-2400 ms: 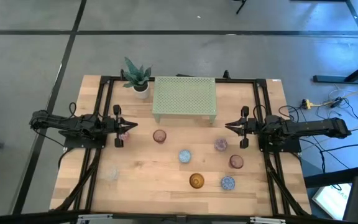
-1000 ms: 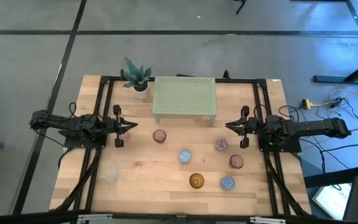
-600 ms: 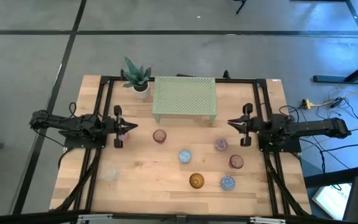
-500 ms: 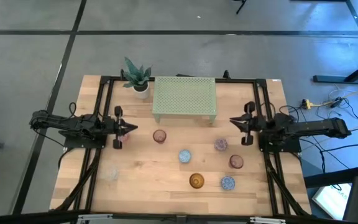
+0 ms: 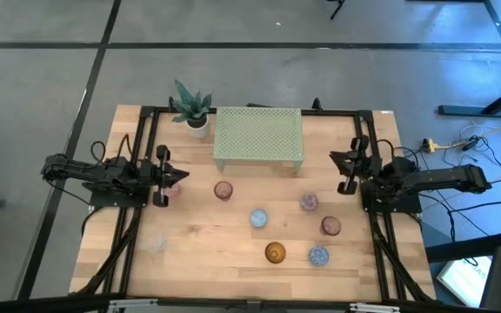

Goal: Pick & Place candle stick holders
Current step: Put the left pink glass candle holder on the shelf

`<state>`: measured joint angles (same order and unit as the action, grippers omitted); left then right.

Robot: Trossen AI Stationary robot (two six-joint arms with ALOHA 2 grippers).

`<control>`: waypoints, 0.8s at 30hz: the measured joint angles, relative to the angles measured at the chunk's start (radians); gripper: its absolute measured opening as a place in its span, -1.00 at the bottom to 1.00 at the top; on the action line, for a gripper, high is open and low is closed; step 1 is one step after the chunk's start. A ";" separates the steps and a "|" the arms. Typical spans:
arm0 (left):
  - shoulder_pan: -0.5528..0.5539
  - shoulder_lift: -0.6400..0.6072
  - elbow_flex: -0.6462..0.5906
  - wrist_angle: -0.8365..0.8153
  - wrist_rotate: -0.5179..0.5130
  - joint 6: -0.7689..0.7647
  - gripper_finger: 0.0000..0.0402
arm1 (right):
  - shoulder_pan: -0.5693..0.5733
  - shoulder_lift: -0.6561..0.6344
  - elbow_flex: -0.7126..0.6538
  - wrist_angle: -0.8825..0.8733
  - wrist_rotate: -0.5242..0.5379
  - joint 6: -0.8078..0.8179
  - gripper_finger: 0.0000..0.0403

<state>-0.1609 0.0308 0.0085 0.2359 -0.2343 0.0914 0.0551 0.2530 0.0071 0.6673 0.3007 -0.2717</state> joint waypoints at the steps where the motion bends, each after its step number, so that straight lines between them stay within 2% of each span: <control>1: 0.000 0.000 0.000 0.000 -0.008 0.000 -0.97 | 0.000 0.000 0.005 -0.003 0.012 0.001 -0.79; 6: 0.000 0.000 0.006 0.050 -0.033 0.000 -0.97 | 0.000 0.006 0.065 -0.031 -0.016 -0.002 -0.75; 10: 0.000 0.001 0.037 0.056 -0.037 0.000 -0.94 | 0.000 0.029 0.141 -0.179 -0.025 -0.001 -0.58; 13: 0.000 0.002 0.045 0.051 -0.048 0.005 -0.85 | 0.000 0.054 0.189 -0.287 -0.008 0.012 -0.42; 17: 0.000 0.003 0.047 0.051 -0.088 -0.006 -0.66 | 0.000 0.084 0.208 -0.305 -0.008 0.056 -0.25; 20: 0.000 0.014 0.048 0.052 -0.095 -0.019 -0.55 | 0.000 0.100 0.211 -0.305 -0.007 0.054 -0.19; 24: 0.000 0.072 0.086 0.010 -0.208 -0.038 -0.44 | -0.019 0.113 0.211 -0.289 -0.006 0.055 -0.18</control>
<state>-0.1607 0.1032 0.0941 0.2458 -0.4419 0.0529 0.0357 0.3656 0.2176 0.3785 0.2951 -0.2169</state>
